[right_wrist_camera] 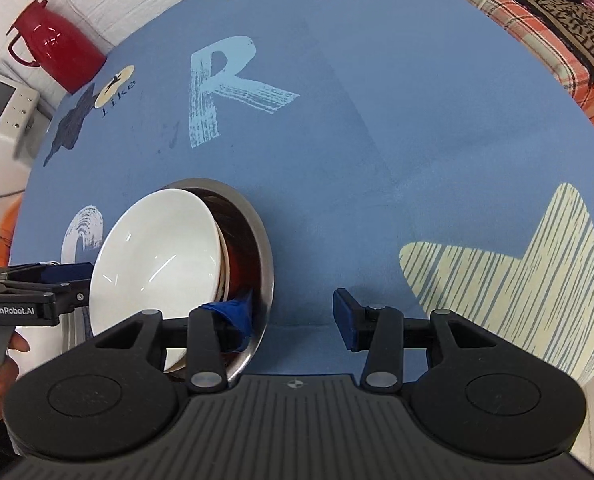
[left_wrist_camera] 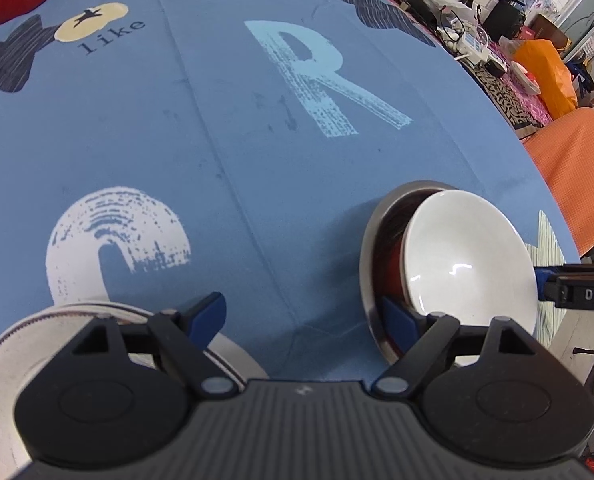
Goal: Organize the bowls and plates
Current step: 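Lift the nested bowls with both grippers and carry them over the plate stack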
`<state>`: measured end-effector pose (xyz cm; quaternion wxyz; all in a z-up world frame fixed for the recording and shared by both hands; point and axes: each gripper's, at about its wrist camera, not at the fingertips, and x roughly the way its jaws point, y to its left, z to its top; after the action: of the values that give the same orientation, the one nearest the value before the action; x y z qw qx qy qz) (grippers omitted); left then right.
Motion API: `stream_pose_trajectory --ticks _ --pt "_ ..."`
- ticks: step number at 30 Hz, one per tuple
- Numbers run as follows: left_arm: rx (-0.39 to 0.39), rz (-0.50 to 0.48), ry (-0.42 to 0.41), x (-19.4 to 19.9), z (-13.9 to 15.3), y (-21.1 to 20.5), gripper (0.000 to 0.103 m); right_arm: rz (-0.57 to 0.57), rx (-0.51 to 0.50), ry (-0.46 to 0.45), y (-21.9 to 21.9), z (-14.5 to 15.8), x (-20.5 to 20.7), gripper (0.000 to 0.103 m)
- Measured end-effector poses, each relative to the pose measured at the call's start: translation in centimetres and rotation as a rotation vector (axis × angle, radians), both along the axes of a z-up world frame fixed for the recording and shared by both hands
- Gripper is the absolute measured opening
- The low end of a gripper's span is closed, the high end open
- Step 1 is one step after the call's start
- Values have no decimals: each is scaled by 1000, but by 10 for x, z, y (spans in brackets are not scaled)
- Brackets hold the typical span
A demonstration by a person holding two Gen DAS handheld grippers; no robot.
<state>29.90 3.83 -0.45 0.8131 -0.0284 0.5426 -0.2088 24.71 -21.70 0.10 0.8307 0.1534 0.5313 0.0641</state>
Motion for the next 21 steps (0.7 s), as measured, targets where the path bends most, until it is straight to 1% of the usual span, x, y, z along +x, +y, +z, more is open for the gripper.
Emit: stream_pose_trajectory --ticks 3,4,6,8,11,14,15,17,18,21 --pt "-10 10 3 0 1 3 85 -28 63 52 -8 -11 7 31" --pt "-11 6 5 0 1 3 85 -30 83 46 -11 -12 7 31" --pt "-12 3 -3 -2 0 3 84 37 24 42 -3 -8 6 32" --pt "-22 4 -4 -2 0 4 84 38 -20 50 3 -4 8 35" --pt "-22 2 -8 -3 0 4 84 18 -1 84 1 -7 12 36" --pt "-22 1 -20 -5 0 4 83 29 -5 30 2 -7 7 35" --pt "-26 5 -17 -5 1 4 81 16 -7 4 2 -8 3 35" --pt "-35 10 -6 -5 1 6 79 32 -21 -37 3 -8 -2 35" --pt "-40 6 -5 -5 1 5 76 39 -25 -42 4 -8 -2 36" --pt "-52 11 9 -5 2 5 72 44 -28 -29 4 -7 2 36"
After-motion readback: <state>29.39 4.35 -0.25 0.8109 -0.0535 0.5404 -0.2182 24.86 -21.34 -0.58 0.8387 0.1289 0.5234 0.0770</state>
